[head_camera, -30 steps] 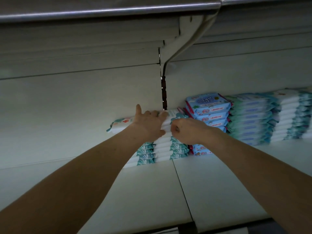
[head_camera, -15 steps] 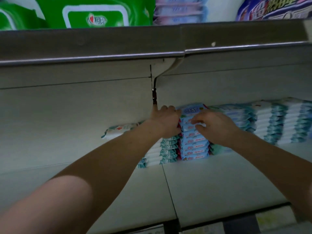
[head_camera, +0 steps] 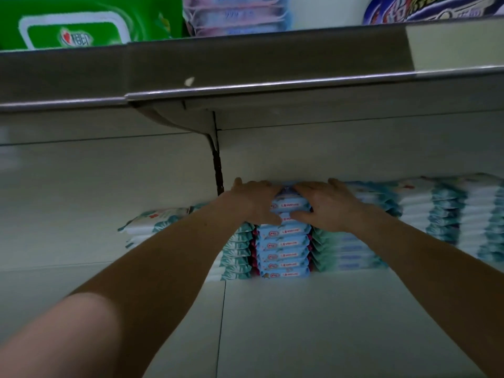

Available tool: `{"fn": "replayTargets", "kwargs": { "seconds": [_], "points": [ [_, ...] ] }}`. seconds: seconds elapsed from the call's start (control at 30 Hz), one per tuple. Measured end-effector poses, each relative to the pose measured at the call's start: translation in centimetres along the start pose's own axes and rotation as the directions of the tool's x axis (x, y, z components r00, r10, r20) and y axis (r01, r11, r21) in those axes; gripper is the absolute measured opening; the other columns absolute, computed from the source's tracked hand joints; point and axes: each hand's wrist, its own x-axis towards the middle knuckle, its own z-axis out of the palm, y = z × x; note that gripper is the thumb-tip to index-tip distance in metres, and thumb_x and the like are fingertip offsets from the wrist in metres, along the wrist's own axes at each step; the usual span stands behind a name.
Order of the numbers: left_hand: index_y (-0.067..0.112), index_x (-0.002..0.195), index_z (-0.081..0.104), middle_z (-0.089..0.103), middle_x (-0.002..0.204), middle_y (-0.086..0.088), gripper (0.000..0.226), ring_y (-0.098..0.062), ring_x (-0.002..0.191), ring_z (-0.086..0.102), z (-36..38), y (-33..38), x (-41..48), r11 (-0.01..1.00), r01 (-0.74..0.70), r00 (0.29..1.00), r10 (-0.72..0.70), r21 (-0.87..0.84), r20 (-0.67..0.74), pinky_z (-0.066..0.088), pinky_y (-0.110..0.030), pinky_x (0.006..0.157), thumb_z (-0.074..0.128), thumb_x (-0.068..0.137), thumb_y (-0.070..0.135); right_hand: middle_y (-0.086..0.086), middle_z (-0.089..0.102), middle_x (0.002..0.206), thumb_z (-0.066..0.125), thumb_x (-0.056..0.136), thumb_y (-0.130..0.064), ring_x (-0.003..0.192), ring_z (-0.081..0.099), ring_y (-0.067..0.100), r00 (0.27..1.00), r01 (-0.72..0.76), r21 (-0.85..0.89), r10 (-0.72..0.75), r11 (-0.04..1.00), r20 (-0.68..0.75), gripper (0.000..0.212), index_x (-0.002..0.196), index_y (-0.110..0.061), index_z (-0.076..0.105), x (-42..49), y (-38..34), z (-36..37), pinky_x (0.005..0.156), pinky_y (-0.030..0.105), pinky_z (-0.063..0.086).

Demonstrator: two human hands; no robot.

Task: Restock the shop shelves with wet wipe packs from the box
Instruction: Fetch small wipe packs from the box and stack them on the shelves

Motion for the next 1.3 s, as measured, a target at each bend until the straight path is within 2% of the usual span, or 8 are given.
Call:
{"fn": "replayTargets", "kwargs": {
  "seconds": [0.3, 0.4, 0.53, 0.63, 0.7, 0.97, 1.2, 1.3],
  "points": [
    [0.023, 0.129, 0.052, 0.056, 0.098, 0.005, 0.047, -0.017, 0.089, 0.050, -1.3, 1.8, 2.3, 0.980, 0.082, 0.996, -0.086, 0.181, 0.018, 0.027, -0.035, 0.087, 0.053, 0.092, 0.052, -0.002, 0.064, 0.105, 0.047, 0.090, -0.055, 0.104, 0.054, 0.017, 0.998, 0.044, 0.057, -0.046, 0.997, 0.031, 0.038, 0.113, -0.028, 0.062, 1.8, 1.7, -0.1, 0.098, 0.035, 0.030],
    [0.026, 0.138, 0.045, 0.058, 0.123, 0.003, 0.050, -0.019, 0.108, 0.054, -0.7, 2.0, 2.2, 0.985, 0.104, 0.993, -0.110, 0.141, 0.038, 0.029, -0.041, 0.100, 0.047, 0.095, 0.053, 0.002, 0.057, 0.119, 0.047, 0.091, -0.053, 0.117, 0.046, 0.021, 0.999, 0.038, -0.019, -0.037, 0.999, 0.034, 0.042, 0.120, -0.027, 0.060, 1.5, 1.5, -0.3, 0.104, 0.040, 0.024],
    [0.028, 0.145, 0.035, 0.048, 0.139, -0.002, 0.057, -0.025, 0.122, 0.050, -0.2, 2.1, 1.0, 0.984, 0.120, 0.993, -0.121, 0.132, 0.002, 0.023, -0.050, 0.107, 0.044, 0.095, 0.055, 0.008, 0.057, 0.121, 0.050, 0.094, -0.034, 0.109, 0.052, 0.025, 0.951, 0.176, -0.006, -0.171, 0.984, -0.258, 0.041, 0.133, -0.020, 0.053, -2.7, -1.0, 0.4, 0.092, 0.036, 0.039],
    [0.024, 0.143, 0.038, 0.050, 0.131, -0.006, 0.060, -0.027, 0.118, 0.051, -0.4, 2.3, 0.6, 0.969, 0.141, 0.990, -0.137, 0.201, -0.035, 0.027, -0.049, 0.105, 0.049, 0.093, 0.056, 0.007, 0.067, 0.084, 0.048, 0.097, -0.023, 0.075, 0.064, 0.022, 0.989, 0.138, 0.517, -0.143, 0.845, -0.029, 0.045, 0.140, -0.025, 0.039, -5.5, -3.4, 2.3, 0.071, 0.038, 0.054],
    [0.023, 0.143, 0.038, 0.052, 0.126, -0.005, 0.062, -0.026, 0.113, 0.053, -0.9, 2.2, 0.5, 0.974, 0.127, 0.992, -0.122, 0.186, -0.039, 0.034, -0.042, 0.098, 0.051, 0.092, 0.056, 0.003, 0.067, 0.079, 0.049, 0.096, -0.021, 0.076, 0.067, 0.019, 0.988, -0.005, 0.671, -0.098, 0.742, 0.116, 0.026, 0.121, -0.019, 0.057, -5.0, -3.2, 3.0, 0.074, 0.041, 0.056],
    [0.035, 0.153, 0.006, 0.045, 0.141, -0.008, 0.075, -0.026, 0.123, 0.048, -0.6, 2.4, 1.1, 0.957, 0.088, 0.996, -0.087, 0.276, -0.016, 0.032, -0.043, 0.102, 0.047, 0.094, 0.055, -0.005, 0.067, 0.089, 0.042, 0.101, -0.028, 0.080, 0.065, 0.006, 0.948, -0.183, 0.757, -0.091, 0.627, 0.304, 0.031, 0.122, -0.016, 0.062, -1.4, -2.7, 3.2, 0.085, 0.025, 0.052],
    [0.034, 0.153, -0.008, 0.028, 0.153, -0.012, 0.094, -0.032, 0.131, 0.042, 0.4, 2.4, 0.4, 0.948, 0.125, 0.992, -0.129, 0.292, -0.008, 0.019, -0.055, 0.110, 0.053, 0.087, 0.063, 0.013, 0.063, 0.120, 0.043, 0.100, -0.024, 0.088, 0.057, 0.017, 0.772, -0.154, 0.546, -0.244, 0.823, 0.586, 0.034, 0.124, -0.006, 0.059, -3.4, -3.6, 5.3, 0.080, 0.028, 0.046],
    [0.034, 0.153, -0.008, 0.028, 0.152, -0.012, 0.092, -0.033, 0.131, 0.041, 0.5, 2.4, 0.5, 0.946, 0.135, 0.991, -0.135, 0.295, -0.021, 0.019, -0.056, 0.110, 0.052, 0.089, 0.063, 0.009, 0.061, 0.121, 0.040, 0.101, -0.023, 0.108, 0.059, 0.024, 0.839, -0.144, 0.508, -0.167, 0.849, 0.517, 0.033, 0.121, -0.006, 0.061, -2.9, -3.9, 7.5, 0.084, 0.028, 0.043]
  ]
}}
